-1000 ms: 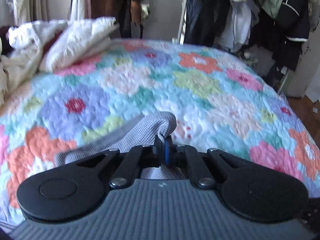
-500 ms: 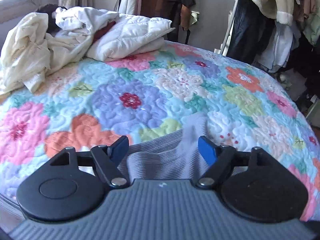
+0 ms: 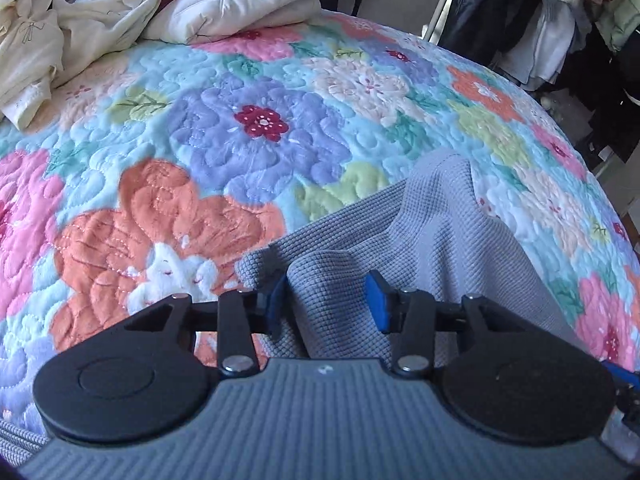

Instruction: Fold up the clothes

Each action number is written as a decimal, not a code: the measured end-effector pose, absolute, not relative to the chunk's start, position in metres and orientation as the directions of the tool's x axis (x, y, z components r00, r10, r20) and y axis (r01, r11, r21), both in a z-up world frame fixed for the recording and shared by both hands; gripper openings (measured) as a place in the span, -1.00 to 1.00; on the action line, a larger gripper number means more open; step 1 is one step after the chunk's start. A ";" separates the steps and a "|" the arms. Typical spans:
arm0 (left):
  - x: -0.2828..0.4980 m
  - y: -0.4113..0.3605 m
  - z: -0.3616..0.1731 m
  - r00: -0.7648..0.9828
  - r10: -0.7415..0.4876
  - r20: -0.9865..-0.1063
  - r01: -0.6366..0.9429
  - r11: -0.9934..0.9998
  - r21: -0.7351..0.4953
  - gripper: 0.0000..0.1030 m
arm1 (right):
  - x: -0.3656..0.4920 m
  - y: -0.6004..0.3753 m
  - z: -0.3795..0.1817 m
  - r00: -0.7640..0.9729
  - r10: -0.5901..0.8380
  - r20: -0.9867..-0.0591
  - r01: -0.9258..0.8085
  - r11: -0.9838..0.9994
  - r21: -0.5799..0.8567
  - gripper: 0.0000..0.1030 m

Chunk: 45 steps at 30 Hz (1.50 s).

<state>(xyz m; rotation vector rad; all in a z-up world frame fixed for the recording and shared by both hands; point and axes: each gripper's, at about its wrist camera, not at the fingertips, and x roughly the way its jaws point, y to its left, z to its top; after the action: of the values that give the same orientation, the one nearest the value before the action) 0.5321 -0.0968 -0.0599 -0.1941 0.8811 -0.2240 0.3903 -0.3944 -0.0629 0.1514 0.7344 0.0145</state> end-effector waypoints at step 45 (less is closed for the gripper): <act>0.181 0.186 -0.051 0.450 0.280 -0.848 -0.406 0.910 0.084 0.84 | 0.225 -0.243 -0.061 0.584 0.077 -0.808 -0.160 0.987 -0.021 0.58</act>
<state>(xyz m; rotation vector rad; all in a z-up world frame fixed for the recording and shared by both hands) 0.1809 0.1859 -0.0512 -0.1380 1.0200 0.4258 0.2250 -0.2429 -0.0611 -0.0953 0.9377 0.1386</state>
